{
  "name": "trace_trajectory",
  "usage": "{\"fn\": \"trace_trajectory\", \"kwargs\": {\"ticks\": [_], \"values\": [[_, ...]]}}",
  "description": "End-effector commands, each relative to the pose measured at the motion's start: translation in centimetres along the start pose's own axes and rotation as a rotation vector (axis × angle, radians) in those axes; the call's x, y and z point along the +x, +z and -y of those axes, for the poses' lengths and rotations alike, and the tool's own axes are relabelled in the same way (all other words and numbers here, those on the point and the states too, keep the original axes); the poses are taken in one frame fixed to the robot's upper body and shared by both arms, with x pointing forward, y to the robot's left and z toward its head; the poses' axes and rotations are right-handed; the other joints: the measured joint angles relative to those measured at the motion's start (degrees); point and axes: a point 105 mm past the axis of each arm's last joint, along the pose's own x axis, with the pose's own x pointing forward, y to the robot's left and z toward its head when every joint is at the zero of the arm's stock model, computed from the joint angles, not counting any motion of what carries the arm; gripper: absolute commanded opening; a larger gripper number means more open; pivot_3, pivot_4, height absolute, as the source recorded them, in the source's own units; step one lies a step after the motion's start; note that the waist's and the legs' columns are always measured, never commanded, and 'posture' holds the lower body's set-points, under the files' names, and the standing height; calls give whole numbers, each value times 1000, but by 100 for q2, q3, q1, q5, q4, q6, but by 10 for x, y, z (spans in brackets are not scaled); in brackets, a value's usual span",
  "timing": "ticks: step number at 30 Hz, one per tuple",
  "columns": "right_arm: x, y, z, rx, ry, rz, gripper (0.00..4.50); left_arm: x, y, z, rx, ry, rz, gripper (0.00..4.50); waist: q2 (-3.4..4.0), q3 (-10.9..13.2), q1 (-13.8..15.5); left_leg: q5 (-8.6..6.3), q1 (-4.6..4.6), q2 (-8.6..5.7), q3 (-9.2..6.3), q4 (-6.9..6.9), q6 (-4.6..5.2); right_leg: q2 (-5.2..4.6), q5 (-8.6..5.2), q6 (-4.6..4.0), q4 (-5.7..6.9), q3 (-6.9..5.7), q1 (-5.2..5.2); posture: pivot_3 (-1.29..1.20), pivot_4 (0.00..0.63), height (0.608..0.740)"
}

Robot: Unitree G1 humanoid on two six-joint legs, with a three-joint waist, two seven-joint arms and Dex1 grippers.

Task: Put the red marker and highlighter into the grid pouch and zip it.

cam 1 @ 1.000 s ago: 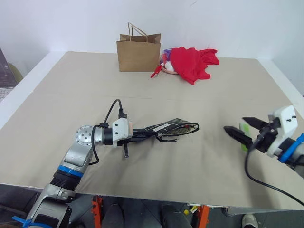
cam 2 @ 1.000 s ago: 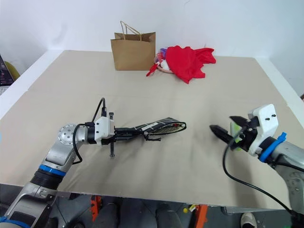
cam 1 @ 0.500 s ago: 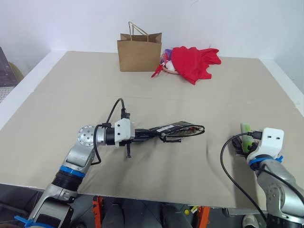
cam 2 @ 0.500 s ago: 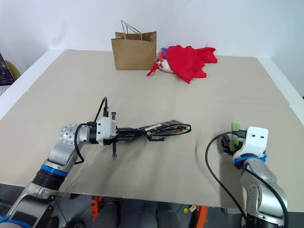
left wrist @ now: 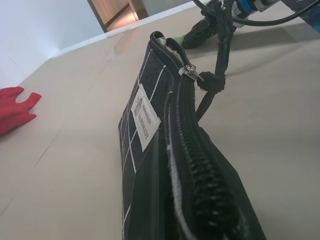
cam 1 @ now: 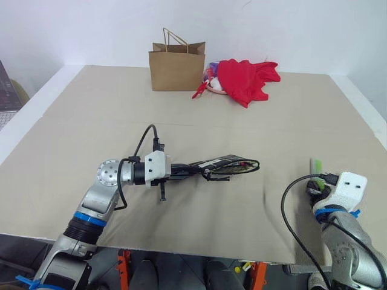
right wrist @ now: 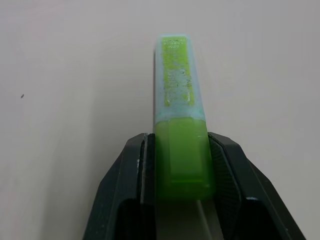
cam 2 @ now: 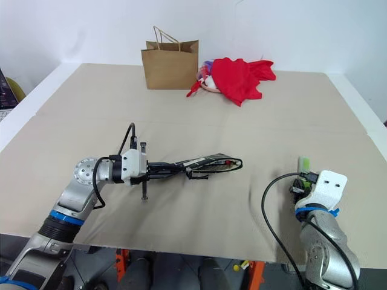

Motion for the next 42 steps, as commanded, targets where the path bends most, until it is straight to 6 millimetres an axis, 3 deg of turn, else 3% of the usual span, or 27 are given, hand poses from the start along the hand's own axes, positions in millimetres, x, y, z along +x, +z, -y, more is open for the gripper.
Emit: {"fn": "trace_trajectory", "kwargs": {"ticks": [1,3,6,7,9,11,13,32,42], "values": [[-13,55,-43,-192,396,176,1106,4,11,-2,36,-16,35,0,0,0,1,0,0,1,0,-1,0,1,0,0,0,0,0,0,150,740],[-31,83,-64,-284,647,261,1106,4,11,-1,33,-21,39,0,9,3,-3,0,1,1,0,-3,0,1,-1,-1,0,0,-2,0,150,740],[-47,111,-70,-341,847,321,1106,5,11,0,29,-26,45,0,20,11,-48,1,3,-5,1,-4,3,-4,-5,8,-1,-1,6,0,150,740],[-63,117,-77,-381,1025,300,1106,5,12,2,30,-35,51,0,14,11,-47,1,4,-5,0,-3,3,-4,-5,8,-1,-2,7,0,150,740],[-89,116,-82,-458,1277,195,1106,6,13,4,35,-48,60,0,3,9,-41,0,1,-5,-5,-5,4,-3,-9,5,-1,-8,8,0,150,740],[-101,107,-83,-526,1396,92,1106,6,14,4,39,-51,64,0,40,29,-27,0,-9,-11,-4,2,4,-12,-10,6,-3,-6,6,0,150,740],[-107,101,-82,-573,1473,10,1106,6,15,4,48,-52,68,0,6,22,8,-3,-6,-48,-1,1,9,-50,-6,0,-5,-7,14,0,150,740],[-92,85,-72,-638,1521,-140,1106,9,23,6,122,-65,89,0,-7,24,15,-3,-10,-52,-3,19,10,-55,-16,28,-7,-12,16,0,150,740],[-87,80,-83,-618,1551,-181,1106,14,26,9,141,-63,109,0,-5,23,15,-3,-10,-52,-3,23,10,-55,-15,29,-7,-12,17,0,150,740]]}}
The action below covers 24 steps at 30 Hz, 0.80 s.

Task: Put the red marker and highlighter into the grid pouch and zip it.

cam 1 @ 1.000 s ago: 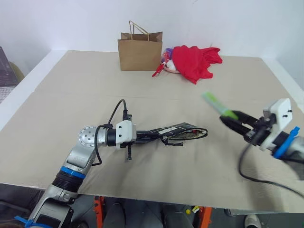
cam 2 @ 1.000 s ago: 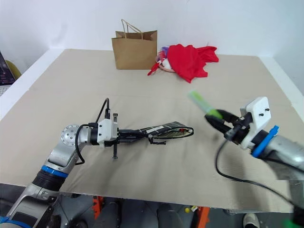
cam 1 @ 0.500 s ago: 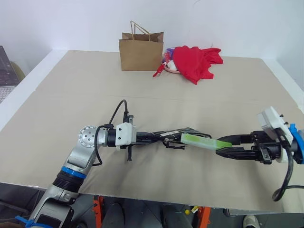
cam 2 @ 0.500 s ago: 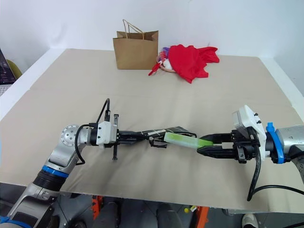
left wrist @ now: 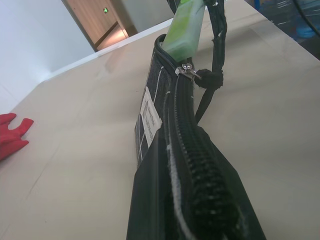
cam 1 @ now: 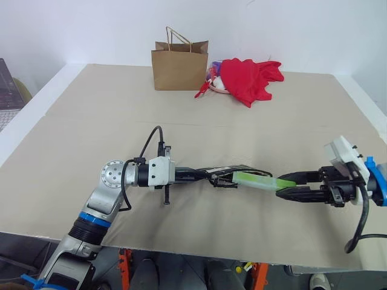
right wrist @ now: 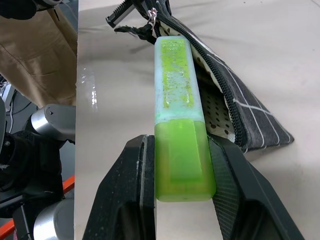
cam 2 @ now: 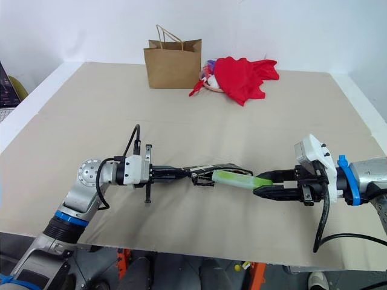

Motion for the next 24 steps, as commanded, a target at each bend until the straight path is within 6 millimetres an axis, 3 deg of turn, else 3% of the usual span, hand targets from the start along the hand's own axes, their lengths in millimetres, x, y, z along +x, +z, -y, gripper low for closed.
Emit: {"fn": "trace_trajectory", "kwargs": {"ticks": [1,13,14,15,16,18,19,20,22,24], "values": [[5,7,2,10,17,1,1106,5,14,-2,62,-3,41,0,1,-1,2,0,0,0,0,0,0,0,0,0,0,0,0,0,150,740],[30,16,16,113,39,17,1106,9,14,0,52,-8,56,0,2,-1,5,0,-2,-1,0,5,0,-2,1,-1,2,0,0,0,150,740],[32,17,16,115,45,18,1906,9,14,0,50,-7,56,0,2,-1,5,0,-3,-1,0,5,0,-2,1,-1,2,0,0,0,150,740],[34,17,16,103,51,11,1906,9,14,0,49,-6,56,0,2,-1,5,0,-2,-1,0,5,0,-2,1,-2,2,0,0,0,150,740],[35,17,15,94,54,6,2454,9,13,0,47,-4,56,0,2,-1,5,0,-2,-1,0,3,0,-1,1,-2,2,0,-1,0,150,740],[37,19,14,42,49,11,3146,9,13,0,39,3,54,0,2,-1,5,0,-2,-1,0,3,0,-1,1,-2,2,0,-1,0,150,740],[38,21,12,12,50,16,3258,8,12,0,33,9,52,0,2,-1,5,0,-3,-1,0,3,0,-1,1,-2,2,0,-1,0,150,740],[39,24,10,-15,50,28,3765,7,11,0,27,16,49,0,2,-1,5,0,-3,-1,0,3,1,-1,1,-2,2,0,-2,0,150,740],[40,27,4,-62,56,43,4294,4,9,-2,16,33,38,0,2,-1,6,-1,-2,-1,0,3,1,-1,1,-2,2,0,-2,0,150,740],[41,26,-1,-101,52,52,4425,1,7,-5,11,47,28,0,2,-1,6,-1,-4,-1,0,1,1,-1,1,-1,2,0,-1,0,150,740]]}}
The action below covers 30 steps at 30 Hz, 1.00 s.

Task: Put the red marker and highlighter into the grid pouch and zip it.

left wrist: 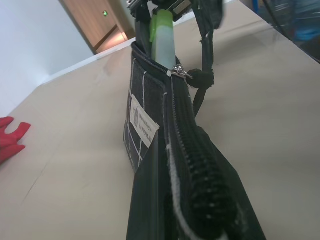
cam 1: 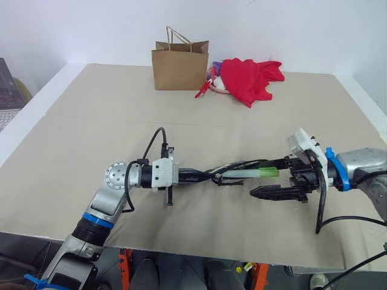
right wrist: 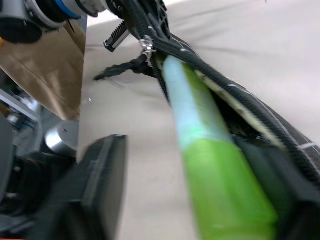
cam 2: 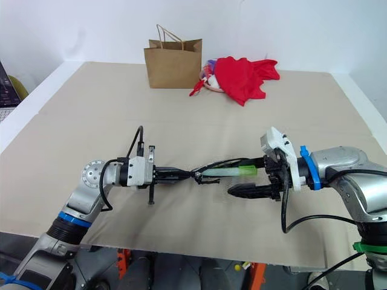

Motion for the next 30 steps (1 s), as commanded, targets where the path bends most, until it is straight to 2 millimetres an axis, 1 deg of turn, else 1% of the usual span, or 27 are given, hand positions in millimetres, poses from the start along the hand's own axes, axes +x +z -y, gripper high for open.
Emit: {"fn": "trace_trajectory", "kwargs": {"ticks": [1,4,7,14,17,19,22,27,30], "values": [[-4,8,-6,-95,-28,24,4425,-5,8,-9,22,40,18,0,0,0,1,0,0,0,0,2,0,0,0,0,0,0,0,0,150,740],[-8,1,-6,-86,-60,24,4425,-7,8,-12,21,48,14,0,0,0,1,0,0,0,0,3,0,0,0,0,0,0,1,0,150,740],[-12,-1,-3,-92,-93,26,4425,-7,8,-12,16,41,15,0,0,0,-1,1,1,0,0,6,0,0,2,4,0,0,1,0,150,740],[-22,8,1,-124,-141,70,4425,-4,9,-9,6,32,22,0,0,0,-1,1,2,0,0,6,-1,0,4,6,1,0,2,0,150,740],[-30,19,1,-186,-162,130,4425,-7,8,-10,-4,40,18,0,0,0,1,1,1,0,0,5,-1,0,4,6,1,0,2,0,150,740],[-22,30,-4,-298,-152,176,4425,-9,7,-11,-15,43,13,0,-1,0,-3,1,2,0,0,5,-1,1,4,6,0,0,2,0,150,740],[-1,39,-14,-383,-112,249,4425,-8,8,-11,-18,39,17,0,2,-1,-15,1,5,2,0,3,-1,4,4,6,2,0,2,0,150,740],[24,32,-24,-468,-51,256,4425,-7,11,-13,-15,37,24,0,0,-1,0,3,0,1,-1,8,-5,1,4,6,3,0,2,0,150,740],[35,30,-22,-545,-49,264,4425,-7,12,-14,-12,38,26,0,1,-1,0,4,1,1,-1,7,-5,2,5,7,3,0,2,0,150,740]]}}
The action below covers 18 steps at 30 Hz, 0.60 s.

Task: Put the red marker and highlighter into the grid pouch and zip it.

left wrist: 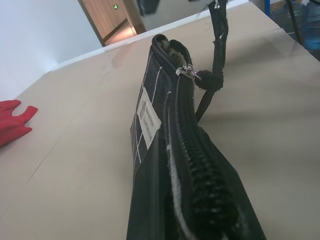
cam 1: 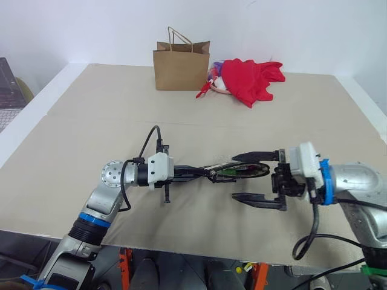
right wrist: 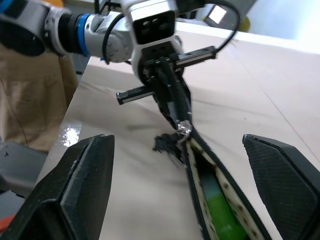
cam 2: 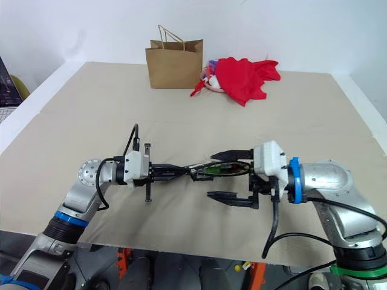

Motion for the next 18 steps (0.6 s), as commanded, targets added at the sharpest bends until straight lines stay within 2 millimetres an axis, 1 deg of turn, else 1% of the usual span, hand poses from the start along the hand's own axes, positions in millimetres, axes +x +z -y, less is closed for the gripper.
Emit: {"fn": "trace_trajectory", "kwargs": {"ticks": [1,3,4,5,6,7,8,9,11,12,13,14,15,16,17,18], "values": [[15,2,-2,-181,24,21,4425,0,16,-8,56,11,35,0,0,0,0,0,1,0,0,-1,0,0,0,0,0,0,0,0,150,740],[21,2,0,-238,27,42,4425,-1,17,-7,58,11,35,0,0,0,-1,1,1,0,0,0,-2,0,0,0,0,0,0,0,150,740],[23,2,-1,-276,35,54,4191,-1,17,-7,58,12,34,0,0,0,-1,2,1,0,0,-1,-3,0,1,0,0,0,0,0,150,740],[25,1,-2,-304,41,58,4191,-2,17,-7,59,14,31,0,-1,0,0,2,1,0,0,-2,-3,0,1,-1,0,0,0,0,150,740],[25,-2,-3,-322,50,55,3614,-2,17,-7,59,15,29,0,-1,0,0,2,1,0,0,-2,-3,0,1,-1,0,0,0,0,150,740],[25,-5,-4,-337,53,54,3614,-2,17,-7,60,16,28,0,-1,0,0,2,1,0,0,-2,-3,0,1,-2,0,0,1,0,150,740],[25,-6,-4,-343,51,57,2739,-2,17,-8,60,17,27,0,-1,1,0,2,2,0,0,-4,-3,0,2,-4,0,0,1,0,150,740],[25,-6,-3,-353,51,63,2644,-3,17,-8,60,17,25,0,-1,0,0,2,2,0,0,-4,-3,0,2,-4,0,0,1,0,150,740],[24,-4,-3,-356,48,77,1751,-3,17,-8,60,18,22,0,-1,0,0,2,2,0,0,-4,-3,0,3,-6,0,0,1,0,150,740],[24,-4,-3,-358,48,78,1617,-3,16,-8,60,18,21,0,-1,0,0,2,2,0,0,-4,-3,0,6,-10,0,0,1,0,150,740],[24,-5,-3,-356,52,75,1225,-3,16,-8,61,17,21,0,-1,0,0,2,2,0,0,-4,-3,0,8,-14,0,0,1,0,150,740],[23,-5,-3,-357,52,75,444,-3,16,-8,61,16,20,0,-1,0,0,2,3,0,0,-4,-3,0,16,-28,0,0,1,0,150,740],[23,-5,-3,-354,50,75,215,-2,16,-8,62,15,21,0,-1,0,0,2,2,0,0,-4,-3,0,16,-28,0,0,1,0,150,740],[23,-6,-3,-352,48,75,215,-2,16,-8,63,15,21,0,-1,0,0,2,3,0,0,-4,-3,0,16,-28,0,0,1,0,150,740],[22,-5,-2,-353,46,77,43,-2,16,-8,63,15,21,0,-1,0,0,2,3,0,0,-4,-3,0,16,-28,0,0,1,0,150,740],[22,-4,-2,-351,39,82,43,-2,16,-8,63,15,21,0,-1,0,0,2,2,0,0,-4,-3,0,16,-28,0,0,2,0,150,740]]}}
